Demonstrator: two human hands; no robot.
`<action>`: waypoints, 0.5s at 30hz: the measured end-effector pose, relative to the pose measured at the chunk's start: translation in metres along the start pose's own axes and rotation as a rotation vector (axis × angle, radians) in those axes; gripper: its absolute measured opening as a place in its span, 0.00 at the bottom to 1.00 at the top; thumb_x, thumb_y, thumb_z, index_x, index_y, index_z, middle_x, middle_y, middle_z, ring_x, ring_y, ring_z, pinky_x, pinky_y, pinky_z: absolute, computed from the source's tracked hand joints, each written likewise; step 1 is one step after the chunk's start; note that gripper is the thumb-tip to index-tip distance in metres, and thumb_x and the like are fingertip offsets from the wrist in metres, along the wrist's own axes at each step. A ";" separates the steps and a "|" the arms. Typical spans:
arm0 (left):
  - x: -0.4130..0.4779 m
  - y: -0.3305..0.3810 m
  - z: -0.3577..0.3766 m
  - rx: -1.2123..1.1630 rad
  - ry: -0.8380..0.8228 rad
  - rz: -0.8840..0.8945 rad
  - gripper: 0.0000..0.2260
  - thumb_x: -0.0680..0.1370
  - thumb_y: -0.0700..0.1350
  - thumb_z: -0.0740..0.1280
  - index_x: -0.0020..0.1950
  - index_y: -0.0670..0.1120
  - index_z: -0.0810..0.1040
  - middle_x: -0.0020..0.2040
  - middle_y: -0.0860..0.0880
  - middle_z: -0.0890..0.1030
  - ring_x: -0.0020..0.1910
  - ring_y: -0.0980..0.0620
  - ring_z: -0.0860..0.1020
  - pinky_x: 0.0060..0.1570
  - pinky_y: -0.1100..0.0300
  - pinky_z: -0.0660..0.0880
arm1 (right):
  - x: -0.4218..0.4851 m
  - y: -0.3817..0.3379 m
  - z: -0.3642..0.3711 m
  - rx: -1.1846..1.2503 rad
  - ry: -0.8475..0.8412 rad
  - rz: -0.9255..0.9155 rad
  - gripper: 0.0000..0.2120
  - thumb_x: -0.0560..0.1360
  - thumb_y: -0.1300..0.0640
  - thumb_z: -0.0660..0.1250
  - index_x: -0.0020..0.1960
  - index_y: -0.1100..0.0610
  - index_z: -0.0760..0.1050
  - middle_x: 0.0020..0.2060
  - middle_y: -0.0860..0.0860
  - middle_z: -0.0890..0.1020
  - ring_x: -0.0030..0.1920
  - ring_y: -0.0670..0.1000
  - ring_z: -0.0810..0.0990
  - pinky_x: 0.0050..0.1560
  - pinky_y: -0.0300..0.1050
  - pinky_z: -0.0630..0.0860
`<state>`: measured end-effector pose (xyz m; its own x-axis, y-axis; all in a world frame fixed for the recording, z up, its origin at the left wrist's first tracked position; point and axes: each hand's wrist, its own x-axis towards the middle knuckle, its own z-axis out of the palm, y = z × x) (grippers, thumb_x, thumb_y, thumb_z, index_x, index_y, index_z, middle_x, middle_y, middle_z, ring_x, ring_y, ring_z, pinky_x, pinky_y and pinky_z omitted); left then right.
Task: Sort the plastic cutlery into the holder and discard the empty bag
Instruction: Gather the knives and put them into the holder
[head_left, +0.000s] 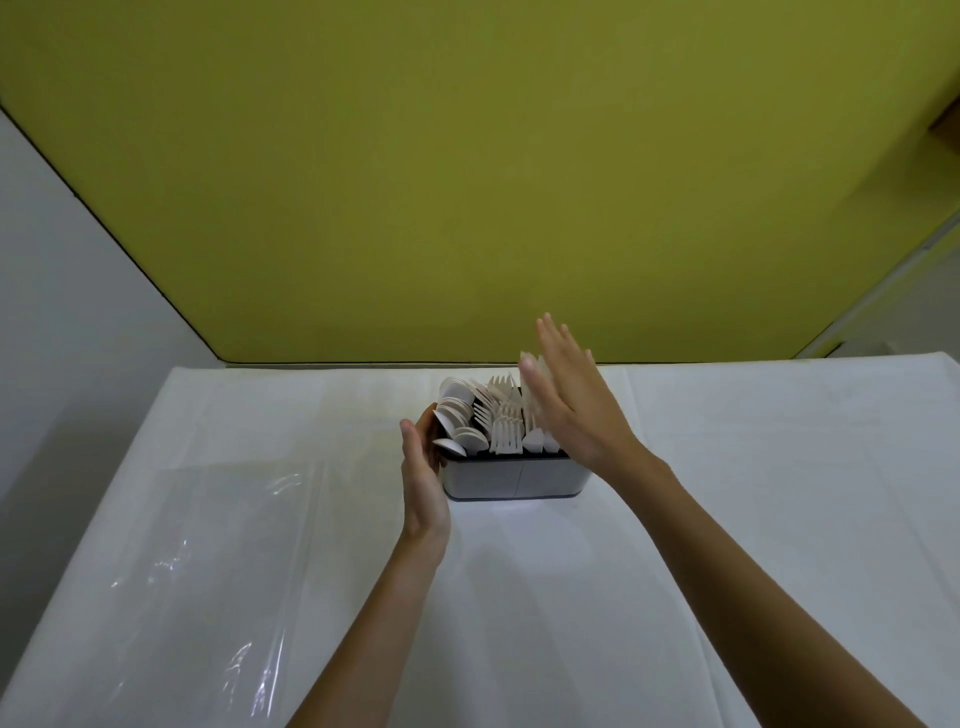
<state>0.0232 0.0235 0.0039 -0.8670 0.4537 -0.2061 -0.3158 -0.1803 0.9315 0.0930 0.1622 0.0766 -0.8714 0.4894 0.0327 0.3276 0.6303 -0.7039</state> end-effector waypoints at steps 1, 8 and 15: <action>0.001 0.000 -0.001 0.005 0.002 -0.003 0.26 0.83 0.53 0.41 0.68 0.43 0.72 0.64 0.44 0.77 0.60 0.53 0.76 0.52 0.71 0.73 | -0.004 0.004 -0.001 0.083 0.065 0.022 0.34 0.77 0.38 0.45 0.78 0.53 0.49 0.77 0.44 0.50 0.76 0.41 0.44 0.75 0.44 0.42; 0.002 -0.006 -0.002 0.015 0.030 -0.031 0.26 0.83 0.55 0.42 0.71 0.43 0.69 0.68 0.44 0.74 0.69 0.49 0.70 0.72 0.53 0.62 | -0.043 0.049 0.010 0.422 0.334 0.339 0.23 0.83 0.51 0.49 0.76 0.55 0.56 0.75 0.47 0.61 0.74 0.43 0.58 0.70 0.35 0.53; -0.004 -0.011 0.001 0.019 -0.012 -0.058 0.27 0.82 0.57 0.39 0.76 0.48 0.61 0.73 0.50 0.67 0.73 0.55 0.63 0.74 0.57 0.56 | -0.049 0.059 0.047 0.690 0.307 0.440 0.21 0.83 0.50 0.47 0.72 0.54 0.66 0.68 0.49 0.73 0.69 0.47 0.69 0.72 0.48 0.63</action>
<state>0.0305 0.0239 -0.0050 -0.8429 0.4732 -0.2561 -0.3575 -0.1368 0.9238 0.1382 0.1474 0.0002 -0.5487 0.8057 -0.2232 0.2305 -0.1109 -0.9667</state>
